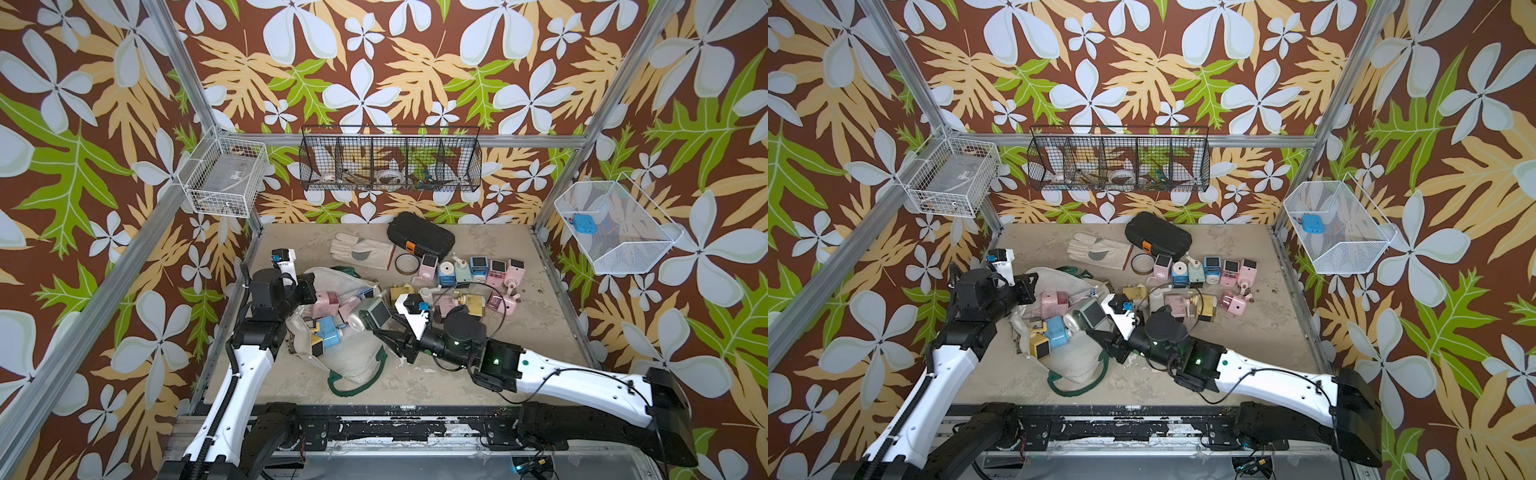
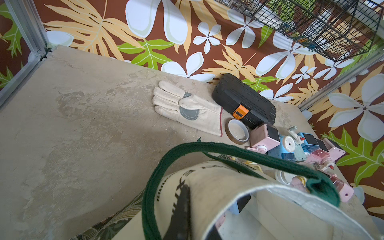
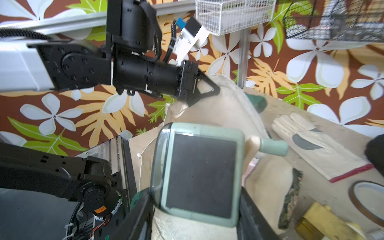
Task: Take out the pencil sharpeners from the tote bags
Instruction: Place the pencil sharpener at the center of the board.
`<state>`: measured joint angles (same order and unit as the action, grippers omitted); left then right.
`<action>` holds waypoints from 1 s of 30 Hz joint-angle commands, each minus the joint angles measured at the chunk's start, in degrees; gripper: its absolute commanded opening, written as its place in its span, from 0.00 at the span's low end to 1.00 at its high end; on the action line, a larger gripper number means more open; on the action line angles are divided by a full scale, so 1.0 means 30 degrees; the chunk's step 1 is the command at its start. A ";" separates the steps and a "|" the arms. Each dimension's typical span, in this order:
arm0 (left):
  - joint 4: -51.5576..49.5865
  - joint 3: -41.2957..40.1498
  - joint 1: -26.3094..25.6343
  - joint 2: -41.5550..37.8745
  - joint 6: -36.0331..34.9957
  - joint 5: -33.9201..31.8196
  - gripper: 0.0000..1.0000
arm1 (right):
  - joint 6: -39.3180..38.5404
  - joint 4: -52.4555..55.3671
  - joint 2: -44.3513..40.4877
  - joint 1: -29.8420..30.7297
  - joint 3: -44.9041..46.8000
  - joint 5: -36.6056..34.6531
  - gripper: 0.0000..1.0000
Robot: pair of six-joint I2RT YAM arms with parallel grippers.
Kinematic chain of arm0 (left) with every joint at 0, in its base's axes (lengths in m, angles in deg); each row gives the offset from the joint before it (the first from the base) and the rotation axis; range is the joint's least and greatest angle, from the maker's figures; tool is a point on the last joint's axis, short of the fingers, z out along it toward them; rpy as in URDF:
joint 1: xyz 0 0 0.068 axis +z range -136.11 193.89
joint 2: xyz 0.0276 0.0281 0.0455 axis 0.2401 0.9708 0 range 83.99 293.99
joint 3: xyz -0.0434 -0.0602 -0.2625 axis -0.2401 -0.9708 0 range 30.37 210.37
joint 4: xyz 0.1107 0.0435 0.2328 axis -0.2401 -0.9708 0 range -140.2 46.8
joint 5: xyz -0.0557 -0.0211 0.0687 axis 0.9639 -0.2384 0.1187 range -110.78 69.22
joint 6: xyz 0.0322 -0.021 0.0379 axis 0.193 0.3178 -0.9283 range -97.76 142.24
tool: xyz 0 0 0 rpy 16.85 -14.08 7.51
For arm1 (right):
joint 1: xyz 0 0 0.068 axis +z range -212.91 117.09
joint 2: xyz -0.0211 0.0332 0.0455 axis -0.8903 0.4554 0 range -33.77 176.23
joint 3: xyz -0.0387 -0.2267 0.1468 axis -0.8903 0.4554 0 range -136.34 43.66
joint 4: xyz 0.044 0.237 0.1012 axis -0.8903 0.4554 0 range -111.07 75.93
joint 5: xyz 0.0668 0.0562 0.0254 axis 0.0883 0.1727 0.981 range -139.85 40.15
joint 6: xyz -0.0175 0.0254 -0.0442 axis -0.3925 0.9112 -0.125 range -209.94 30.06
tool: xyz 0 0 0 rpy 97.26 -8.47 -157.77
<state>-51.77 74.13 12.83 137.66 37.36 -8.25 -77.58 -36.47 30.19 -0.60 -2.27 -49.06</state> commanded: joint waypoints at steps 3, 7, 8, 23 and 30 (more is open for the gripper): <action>0.0633 0.0121 0.0033 -0.0051 0.0144 0.0216 0.00 | 0.1636 0.2795 -0.3205 -0.3070 0.0962 -0.1701 0.36; 0.0662 0.0117 0.0031 -0.0077 0.0147 0.0300 0.00 | 0.3012 0.4415 -0.5695 -0.7129 0.2361 -0.2033 0.36; 0.0677 0.0118 0.0048 -0.0103 0.0170 0.0332 0.00 | 0.3241 0.4590 -0.6128 -0.8027 0.2728 -0.2152 0.36; 0.0778 0.0075 0.0034 -0.0223 0.0206 0.0553 0.00 | 0.6336 0.4204 -0.7137 -1.8889 0.6058 0.0004 0.36; 0.0780 0.0059 0.0037 -0.0244 0.0213 0.0554 0.00 | 0.7817 0.3127 -0.6252 -2.3011 0.6529 0.2045 0.36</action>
<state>-51.99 74.13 12.85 137.27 37.38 -7.24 -56.78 -23.26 10.82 -67.40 17.29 -45.73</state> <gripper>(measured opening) 0.085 0.515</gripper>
